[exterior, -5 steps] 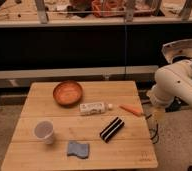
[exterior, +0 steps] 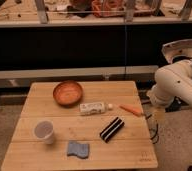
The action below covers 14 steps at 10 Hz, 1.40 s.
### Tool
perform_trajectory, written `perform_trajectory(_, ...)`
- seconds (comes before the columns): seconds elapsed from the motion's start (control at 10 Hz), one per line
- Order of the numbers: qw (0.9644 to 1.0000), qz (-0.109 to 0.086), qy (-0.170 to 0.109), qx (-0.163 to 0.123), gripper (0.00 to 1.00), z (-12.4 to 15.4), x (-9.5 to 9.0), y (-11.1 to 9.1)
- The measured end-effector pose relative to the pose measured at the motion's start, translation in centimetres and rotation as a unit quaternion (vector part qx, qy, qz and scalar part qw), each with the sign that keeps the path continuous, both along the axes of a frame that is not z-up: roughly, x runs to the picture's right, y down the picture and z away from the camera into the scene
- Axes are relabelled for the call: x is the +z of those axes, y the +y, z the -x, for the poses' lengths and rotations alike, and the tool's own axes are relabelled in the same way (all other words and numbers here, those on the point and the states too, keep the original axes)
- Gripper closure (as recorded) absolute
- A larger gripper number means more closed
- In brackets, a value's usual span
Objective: Push the eraser across the table
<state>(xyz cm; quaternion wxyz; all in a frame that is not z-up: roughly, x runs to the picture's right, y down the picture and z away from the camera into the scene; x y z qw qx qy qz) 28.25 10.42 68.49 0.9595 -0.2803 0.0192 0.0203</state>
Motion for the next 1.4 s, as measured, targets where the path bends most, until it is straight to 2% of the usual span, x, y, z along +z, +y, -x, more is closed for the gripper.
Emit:
perform_trajectory(1.0,1.0,0.001,-0.002,-0.001,0.2,0.2,0.0,0.2)
perform_trajectory(1.4,0.9994,0.008,-0.031,-0.013,0.2,3.9,0.3,2.1)
